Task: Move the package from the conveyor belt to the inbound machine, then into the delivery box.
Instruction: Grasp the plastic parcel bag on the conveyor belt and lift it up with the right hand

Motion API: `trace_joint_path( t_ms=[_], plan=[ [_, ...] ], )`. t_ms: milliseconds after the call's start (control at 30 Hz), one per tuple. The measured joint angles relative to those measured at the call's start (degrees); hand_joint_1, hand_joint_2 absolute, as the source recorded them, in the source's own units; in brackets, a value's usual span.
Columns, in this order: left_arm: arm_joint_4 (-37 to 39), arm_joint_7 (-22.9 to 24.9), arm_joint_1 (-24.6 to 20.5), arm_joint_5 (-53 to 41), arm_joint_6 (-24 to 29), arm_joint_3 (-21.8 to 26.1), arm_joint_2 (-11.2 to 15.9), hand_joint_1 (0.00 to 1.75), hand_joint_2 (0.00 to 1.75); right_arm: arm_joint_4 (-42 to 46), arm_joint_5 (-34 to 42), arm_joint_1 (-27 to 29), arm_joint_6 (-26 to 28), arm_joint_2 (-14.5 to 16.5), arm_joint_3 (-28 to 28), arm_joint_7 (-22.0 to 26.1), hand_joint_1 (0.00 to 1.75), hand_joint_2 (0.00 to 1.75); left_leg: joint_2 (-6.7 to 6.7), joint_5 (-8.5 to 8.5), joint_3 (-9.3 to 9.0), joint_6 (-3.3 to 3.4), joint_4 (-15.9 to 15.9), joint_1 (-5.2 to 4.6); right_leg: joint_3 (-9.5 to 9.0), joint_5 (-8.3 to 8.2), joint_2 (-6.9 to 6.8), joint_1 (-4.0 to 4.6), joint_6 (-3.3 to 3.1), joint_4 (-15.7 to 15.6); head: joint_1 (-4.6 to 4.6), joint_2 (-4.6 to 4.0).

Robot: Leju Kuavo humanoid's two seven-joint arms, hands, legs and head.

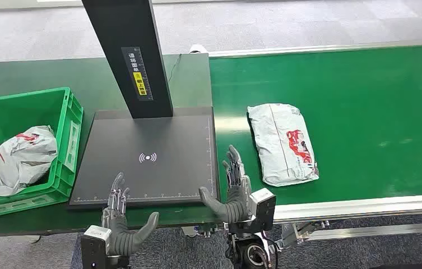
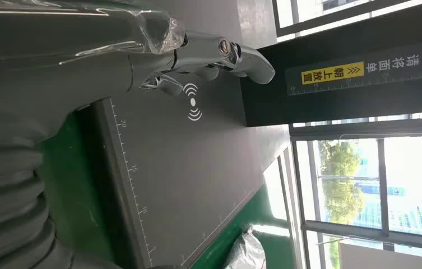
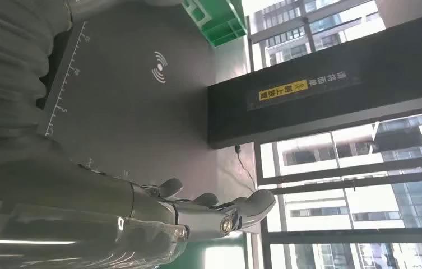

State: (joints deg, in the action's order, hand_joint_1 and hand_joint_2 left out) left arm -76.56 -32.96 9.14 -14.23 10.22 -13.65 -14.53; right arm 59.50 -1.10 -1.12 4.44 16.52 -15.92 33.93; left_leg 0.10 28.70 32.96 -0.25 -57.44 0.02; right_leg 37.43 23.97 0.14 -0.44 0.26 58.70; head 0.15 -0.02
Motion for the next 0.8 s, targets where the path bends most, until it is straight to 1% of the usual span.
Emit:
trace_joint_path(
  t_ms=[67,133,233,333,400,433,533,600,700,800],
  plan=[
    [0.0,0.0,0.0,0.0,0.0,0.0,0.0,0.0,1.75,0.4,-3.4,0.0,1.0,-0.3,-0.4,-1.6,0.0,1.75,0.0,0.0,0.0,0.0,0.0,0.0,0.0,0.0,0.0,0.0,0.0,0.0,0.0,0.0],
    [0.0,0.0,0.0,0.0,-0.1,0.0,0.0,0.0,1.75,2.0,-9.6,0.1,1.9,-1.0,-0.9,-4.6,0.0,1.75,0.0,0.0,0.0,0.0,0.0,0.0,0.0,0.0,0.0,0.0,0.0,0.0,0.0,0.01],
    [0.0,0.0,0.0,-0.1,-0.7,0.0,0.0,0.0,1.75,5.1,-16.8,-0.4,2.7,-2.2,-1.1,-8.1,0.0,1.75,0.0,0.0,0.0,0.0,0.0,0.0,-0.01,0.0,0.0,0.0,0.0,0.0,0.0,0.0],
    [0.3,-0.1,-0.5,0.0,-1.9,0.0,0.0,0.0,1.75,6.2,-25.1,-3.2,4.7,-4.6,-0.6,-14.1,0.0,1.75,0.01,-0.01,-0.02,0.01,0.0,-0.01,-0.05,-0.02,0.01,-0.04,0.01,0.0,0.0,0.01],
    [0.9,-0.3,-1.0,0.3,-2.4,0.0,0.0,0.0,1.75,3.9,-29.2,-8.3,5.0,-7.7,0.5,-18.1,0.0,1.75,0.07,-0.04,-0.03,0.06,0.0,-0.05,-0.08,-0.11,0.02,-0.09,0.03,0.0,-0.02,0.01],
    [1.3,-0.5,-1.3,0.6,-2.6,0.1,0.1,0.0,1.75,0.7,-31.1,-12.9,5.1,-10.0,1.5,-20.0,0.0,1.75,0.12,-0.08,-0.02,0.12,0.0,-0.1,-0.09,-0.19,0.03,-0.16,0.08,0.0,-0.03,0.01],
    [2.2,-1.0,-1.9,1.1,-3.0,0.1,0.1,0.0,1.75,-13.1,-35.9,-28.9,4.4,-17.4,5.4,-24.5,0.0,1.75,0.0,-0.35,0.05,0.46,-0.1,-0.32,-0.07,-0.39,-0.1,-0.34,0.33,0.0,0.02,0.01],
    [2.4,-1.1,-1.8,1.2,-3.0,0.3,0.1,0.0,1.75,-19.3,-37.1,-36.0,3.7,-20.5,7.3,-25.5,0.0,1.75,-0.17,-0.45,0.08,0.54,-0.1,-0.38,-0.08,-0.43,-0.25,-0.37,0.4,0.0,0.03,0.0],
    [2.6,-1.1,-1.9,1.2,-3.1,0.3,0.1,0.0,1.75,-25.1,-37.9,-41.0,3.9,-22.6,8.2,-27.1,0.0,1.75,-0.19,-0.44,0.07,0.54,-0.1,-0.38,-0.06,-0.44,-0.28,-0.36,0.41,0.0,-0.03,0.0],
    [2.7,-1.1,-2.1,1.2,-3.3,0.3,0.1,0.0,1.75,-29.5,-36.6,-44.7,2.4,-24.8,9.8,-32.0,0.0,1.75,-0.35,-0.45,0.2,0.54,-0.1,-0.38,0.06,-0.42,-0.39,-0.35,0.41,0.0,-0.04,0.0]
  ],
)
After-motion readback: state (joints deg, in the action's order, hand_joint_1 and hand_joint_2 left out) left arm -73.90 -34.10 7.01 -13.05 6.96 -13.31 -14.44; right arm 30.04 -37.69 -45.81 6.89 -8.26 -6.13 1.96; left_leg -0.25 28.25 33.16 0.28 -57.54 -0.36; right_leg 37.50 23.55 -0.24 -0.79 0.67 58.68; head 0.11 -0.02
